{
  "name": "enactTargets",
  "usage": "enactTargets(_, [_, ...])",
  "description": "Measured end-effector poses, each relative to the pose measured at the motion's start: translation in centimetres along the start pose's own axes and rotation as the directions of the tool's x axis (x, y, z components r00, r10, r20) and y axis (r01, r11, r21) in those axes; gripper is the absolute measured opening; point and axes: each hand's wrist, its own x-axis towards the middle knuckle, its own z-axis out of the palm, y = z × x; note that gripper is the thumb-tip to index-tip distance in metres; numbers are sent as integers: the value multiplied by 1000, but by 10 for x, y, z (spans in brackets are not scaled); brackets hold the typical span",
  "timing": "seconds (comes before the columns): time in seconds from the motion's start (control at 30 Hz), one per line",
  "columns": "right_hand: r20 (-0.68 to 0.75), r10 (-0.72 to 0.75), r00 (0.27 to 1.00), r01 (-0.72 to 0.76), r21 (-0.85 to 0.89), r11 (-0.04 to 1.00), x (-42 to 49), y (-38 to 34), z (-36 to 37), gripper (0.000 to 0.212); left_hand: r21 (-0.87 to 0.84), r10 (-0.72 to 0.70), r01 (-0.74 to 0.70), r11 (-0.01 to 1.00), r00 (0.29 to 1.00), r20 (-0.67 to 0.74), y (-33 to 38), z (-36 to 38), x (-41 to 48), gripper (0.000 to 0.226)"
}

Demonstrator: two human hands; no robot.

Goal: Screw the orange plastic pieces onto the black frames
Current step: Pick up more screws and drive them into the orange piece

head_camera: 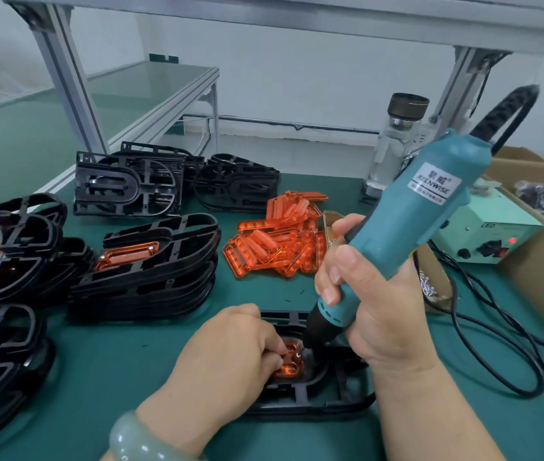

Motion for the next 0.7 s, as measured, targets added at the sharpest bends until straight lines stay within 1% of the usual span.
enactTargets(0.1, [-13, 9, 1000, -8, 35, 999, -1, -1, -2, 25, 6, -7, 7, 1000, 1000, 6, 0, 0, -1, 18])
enactTargets(0.2, [-20, 2, 1000, -2, 15, 1000, -2, -3, -2, 25, 9, -19, 19, 1000, 1000, 0, 0, 0, -1, 18])
enactTargets(0.3, [11, -15, 1000, 15, -18, 1000, -3, -4, 2, 24, 5, -25, 25, 1000, 1000, -5, 1, 0, -1, 18])
enactTargets(0.37, [40, -36, 999, 36, -2, 999, -4, -5, 5, 21, 13, -22, 23, 1000, 1000, -1, 1, 0, -1, 17])
enactTargets(0.43, [44, -48, 998, 46, 40, 998, -2, -7, 7, 19, 24, -17, 17, 1000, 1000, 1, 1, -1, -2, 17])
enactTargets(0.47, [41, -40, 998, 38, 59, 998, -2, -7, 7, 22, 25, -15, 15, 1000, 1000, 3, 1, -1, -2, 16])
enactTargets(0.57, [22, 23, 999, -25, 131, 991, -1, -5, 5, 40, 10, -19, 19, 1000, 1000, 3, 1, -1, -2, 16])
enactTargets(0.63, [10, 65, 998, -65, 230, 971, -1, -3, 1, 47, 3, -29, 29, 1000, 1000, 5, 1, -1, -2, 16])
enactTargets(0.7, [0, 109, 994, -102, 357, 928, 0, -1, -3, 50, 3, -37, 37, 999, 999, 13, 2, -2, -2, 15])
